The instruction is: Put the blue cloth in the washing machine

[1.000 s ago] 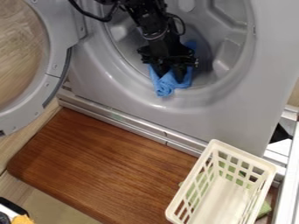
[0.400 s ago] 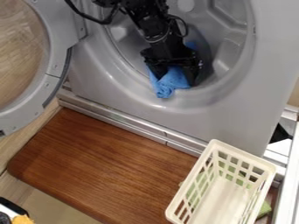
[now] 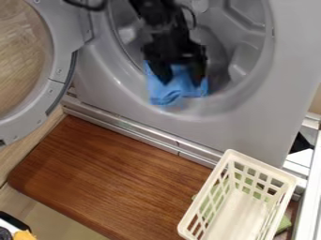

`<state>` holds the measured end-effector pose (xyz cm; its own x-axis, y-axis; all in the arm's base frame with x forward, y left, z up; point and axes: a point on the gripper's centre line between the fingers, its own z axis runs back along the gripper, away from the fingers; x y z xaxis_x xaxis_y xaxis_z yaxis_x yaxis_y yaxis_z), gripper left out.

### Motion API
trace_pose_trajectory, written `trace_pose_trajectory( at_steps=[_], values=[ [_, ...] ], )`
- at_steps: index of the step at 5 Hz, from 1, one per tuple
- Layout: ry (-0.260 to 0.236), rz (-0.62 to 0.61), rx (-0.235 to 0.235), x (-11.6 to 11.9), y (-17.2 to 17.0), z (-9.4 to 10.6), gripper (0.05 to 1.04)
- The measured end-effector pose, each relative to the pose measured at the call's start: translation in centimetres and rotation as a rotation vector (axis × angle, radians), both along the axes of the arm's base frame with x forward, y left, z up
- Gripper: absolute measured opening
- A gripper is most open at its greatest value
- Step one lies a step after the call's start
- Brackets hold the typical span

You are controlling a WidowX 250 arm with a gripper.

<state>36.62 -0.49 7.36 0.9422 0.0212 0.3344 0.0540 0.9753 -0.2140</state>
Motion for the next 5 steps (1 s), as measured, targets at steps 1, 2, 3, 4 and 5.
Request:
trace_pose_trajectory(
  at_steps=[1,2,3,4,5],
  values=[
    [-0.019,0.02,0.006,-1.1,0.2,1.8,1.001],
    [-0.005,0.052,0.027,-3.2,0.5,2.3,1.001],
    [0.033,0.086,0.053,-5.5,0.6,1.8,1.001],
    [0.033,0.115,0.066,-7.5,0.8,1.9,1.001],
    [0.017,0.133,0.05,-9.1,1.2,2.3,1.001]
  ],
)
